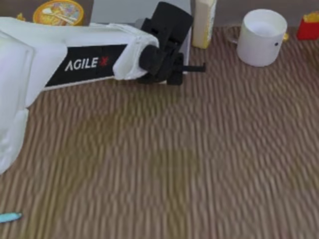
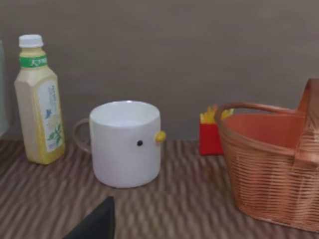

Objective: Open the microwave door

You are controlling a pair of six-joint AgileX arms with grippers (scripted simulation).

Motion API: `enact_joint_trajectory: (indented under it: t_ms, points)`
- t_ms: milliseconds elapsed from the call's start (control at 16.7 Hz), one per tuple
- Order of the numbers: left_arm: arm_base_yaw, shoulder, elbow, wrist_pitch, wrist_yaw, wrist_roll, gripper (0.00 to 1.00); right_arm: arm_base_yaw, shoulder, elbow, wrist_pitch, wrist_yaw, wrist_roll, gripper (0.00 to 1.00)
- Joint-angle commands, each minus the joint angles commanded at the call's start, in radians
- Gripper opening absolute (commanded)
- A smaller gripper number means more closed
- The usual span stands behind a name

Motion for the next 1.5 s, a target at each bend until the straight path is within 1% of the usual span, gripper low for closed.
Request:
enact_joint_trajectory:
  t_ms: [120, 480, 1500]
  points:
    - [-0.009, 0.004, -0.004, 0.001, 0.008, -0.001, 0.0, 0.0, 0.0, 0.0, 0.0, 0.0, 0.0, 1.0]
    - [0.012, -0.053, -0.088, 0.053, 0.052, 0.069, 0.0, 0.0, 0.0, 0.0, 0.0, 0.0, 0.0, 1.0]
    - [0.012, -0.054, -0.09, 0.054, 0.053, 0.07, 0.0, 0.0, 0.0, 0.0, 0.0, 0.0, 0.0, 1.0]
